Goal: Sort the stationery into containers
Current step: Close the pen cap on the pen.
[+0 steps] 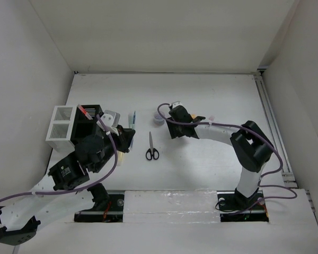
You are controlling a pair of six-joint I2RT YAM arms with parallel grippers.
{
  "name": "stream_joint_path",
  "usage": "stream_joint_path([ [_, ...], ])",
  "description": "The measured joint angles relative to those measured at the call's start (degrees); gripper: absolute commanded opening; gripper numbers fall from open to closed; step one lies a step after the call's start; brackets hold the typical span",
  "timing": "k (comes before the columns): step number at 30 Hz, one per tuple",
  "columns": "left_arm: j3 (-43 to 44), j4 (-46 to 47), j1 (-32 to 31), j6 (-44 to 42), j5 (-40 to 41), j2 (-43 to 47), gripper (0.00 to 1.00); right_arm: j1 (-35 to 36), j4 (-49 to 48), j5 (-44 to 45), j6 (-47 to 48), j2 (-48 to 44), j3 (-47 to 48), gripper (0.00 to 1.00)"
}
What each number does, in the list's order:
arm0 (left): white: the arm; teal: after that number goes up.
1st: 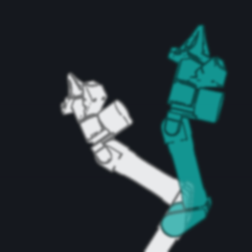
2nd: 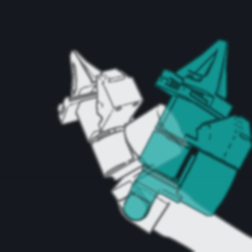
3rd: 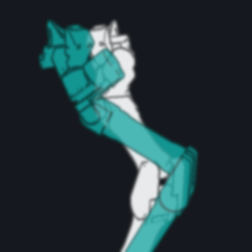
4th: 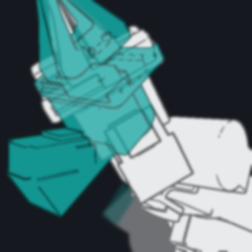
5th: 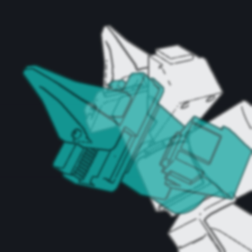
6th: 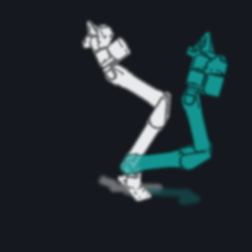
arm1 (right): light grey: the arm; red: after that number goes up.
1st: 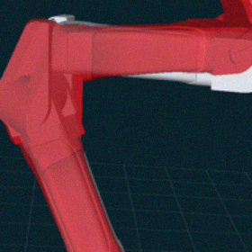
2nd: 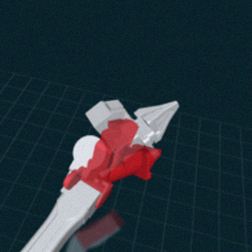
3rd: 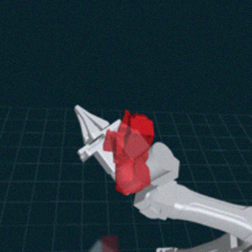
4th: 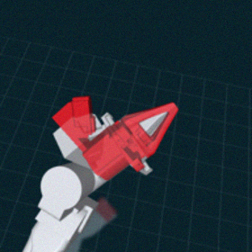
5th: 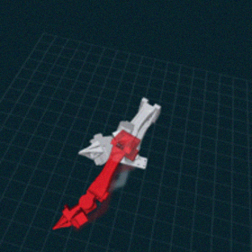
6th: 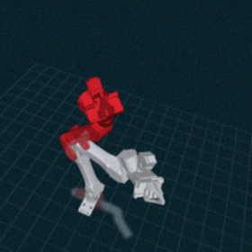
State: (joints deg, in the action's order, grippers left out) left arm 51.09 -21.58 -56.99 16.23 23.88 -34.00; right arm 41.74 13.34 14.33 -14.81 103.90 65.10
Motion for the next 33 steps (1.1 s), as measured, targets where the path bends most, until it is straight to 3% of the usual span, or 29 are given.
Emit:
stream_joint_path([
  [8,0.0,0.2,0.0,-0.2,-0.8,0.5,0.0,0.0,-0.1,0.0,-0.2,2.3,0.3,0.59],
  [17,0.0,0.4,0.0,-0.3,-1.3,0.5,0.0,-0.5,-0.5,-1.3,-0.5,2.7,0.3,0.37],
  [22,0.0,0.4,0.0,-0.3,-1.4,1.0,0.0,-0.5,-0.7,-1.5,-0.6,2.7,0.3,0.35],
  [25,0.0,0.5,0.0,-0.3,-1.2,1.6,0.0,-0.6,-0.7,-1.5,-0.5,2.7,0.3,0.27],
  [27,0.0,0.5,0.0,-0.3,-1.0,2.3,0.0,-0.6,-0.8,-1.5,-0.6,2.7,0.3,0.16],
  [28,-0.1,0.5,0.0,-0.3,-0.9,2.7,0.0,-0.6,-1.0,-1.5,-0.9,2.7,0.3,0.05],
  [30,-0.1,0.6,0.0,-0.3,-0.6,3.6,0.0,-0.6,-1.4,-1.5,-1.0,2.7,0.0,0.0],
  [33,-0.1,0.8,0.0,-0.3,-0.2,4.0,0.0,-0.6,-1.8,-1.5,-1.0,2.7,-0.1,0.0],
])
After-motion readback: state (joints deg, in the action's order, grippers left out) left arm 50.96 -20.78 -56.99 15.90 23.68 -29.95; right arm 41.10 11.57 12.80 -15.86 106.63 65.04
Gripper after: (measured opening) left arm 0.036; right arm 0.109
